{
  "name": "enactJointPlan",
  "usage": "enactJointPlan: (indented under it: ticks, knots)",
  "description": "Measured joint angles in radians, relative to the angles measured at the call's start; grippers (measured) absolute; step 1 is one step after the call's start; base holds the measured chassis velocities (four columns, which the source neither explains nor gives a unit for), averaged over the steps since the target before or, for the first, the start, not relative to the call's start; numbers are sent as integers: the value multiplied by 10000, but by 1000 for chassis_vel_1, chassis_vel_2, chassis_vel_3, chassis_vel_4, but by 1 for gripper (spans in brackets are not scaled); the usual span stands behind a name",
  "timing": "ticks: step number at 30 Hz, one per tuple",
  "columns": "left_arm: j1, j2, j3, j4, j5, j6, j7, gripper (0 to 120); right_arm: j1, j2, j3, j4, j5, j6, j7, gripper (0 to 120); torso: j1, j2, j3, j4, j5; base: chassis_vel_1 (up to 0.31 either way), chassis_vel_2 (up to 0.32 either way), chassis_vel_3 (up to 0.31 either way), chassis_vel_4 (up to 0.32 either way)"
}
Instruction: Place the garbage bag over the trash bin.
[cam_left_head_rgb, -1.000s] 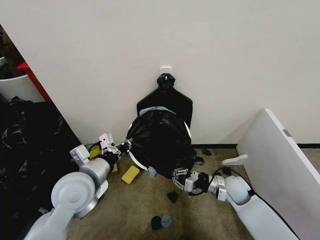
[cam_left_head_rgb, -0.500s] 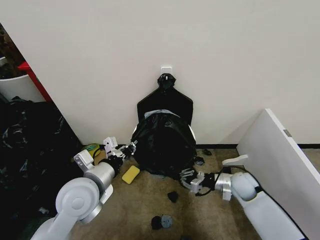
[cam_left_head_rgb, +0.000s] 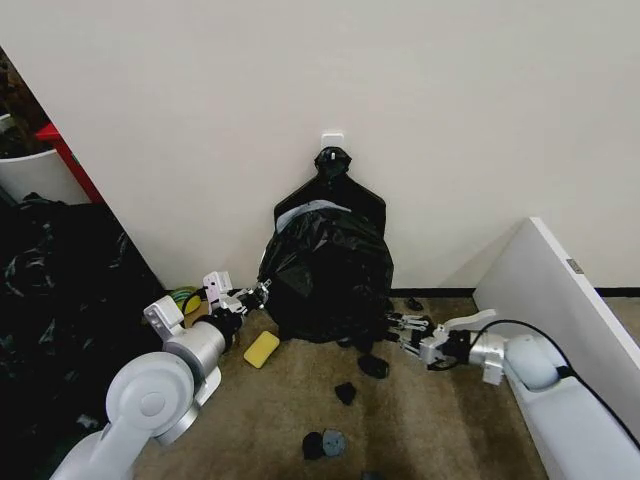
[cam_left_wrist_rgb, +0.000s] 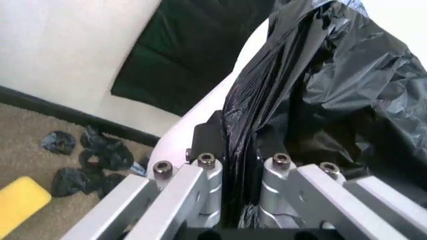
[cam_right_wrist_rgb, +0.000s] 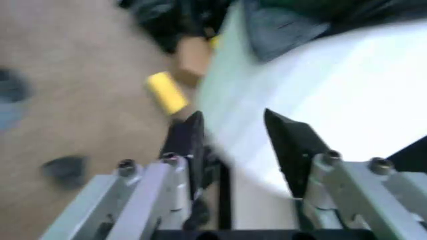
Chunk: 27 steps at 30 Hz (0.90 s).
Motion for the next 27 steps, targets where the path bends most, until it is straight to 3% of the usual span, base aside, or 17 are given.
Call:
enactJointPlan:
  ticks: [3,6,8,10,11,14,15,16,17,19,21,24,27]
  knots:
    - [-4,25,14,112,196,-54,77,5,-17,-252,518,-236,1536,-553,-1596,50,1,0,0,0,-1,0,0,0,0]
    - [22,27,36,118,258,-57,98,5,-30,-354,581,-306,2042,-704,-1702,53,0,0,0,0,-1,0,0,0,0]
    - [116,15,118,121,476,-80,174,5,-79,-585,626,-387,3210,-1047,-1508,66,0,0,0,1,0,0,0,0,0]
    - [250,-18,232,92,789,-111,300,5,-198,-900,439,-261,4636,-1430,-273,74,0,0,0,0,-3,0,0,0,0]
    - [250,-18,232,92,789,-111,300,5,-198,-900,439,-261,4636,-1430,-273,74,0,0,0,0,-3,0,0,0,0]
    - [397,-52,344,27,1174,-144,460,5,-374,-1202,-31,525,5789,-1991,2341,86,0,1,0,0,-2,0,0,0,0]
    - [456,-53,394,7,1382,-162,549,5,-459,-1300,-320,1096,6190,-2406,3811,90,0,0,0,2,-3,0,0,0,0]
    - [544,-6,471,-1,1901,-255,757,5,-555,-1382,-646,1909,6707,-3093,5290,95,0,0,0,3,-2,0,0,0,0]
    - [566,23,488,2,2099,-294,837,5,-569,-1400,-730,2186,6881,-3354,5610,97,0,0,0,3,-3,0,0,0,0]
    - [693,296,595,290,3747,-826,1487,5,-498,-1450,-1049,3097,7632,-4267,6225,100,0,0,0,1,-3,0,0,0,0]
    - [728,403,636,461,4369,-1077,1777,5,-457,-1483,-1148,3269,7766,-4457,6239,100,0,1,0,2,-4,0,0,0,0]
    - [851,888,731,1358,6870,-2408,4057,5,-236,-1657,-1587,3412,8234,-4828,5025,100,0,1,0,3,-4,0,0,0,0]
    - [869,1056,779,1697,7585,-2935,4964,5,-151,-1689,-1726,3281,8239,-4894,4364,100,1,1,0,3,-8,0,0,0,0]
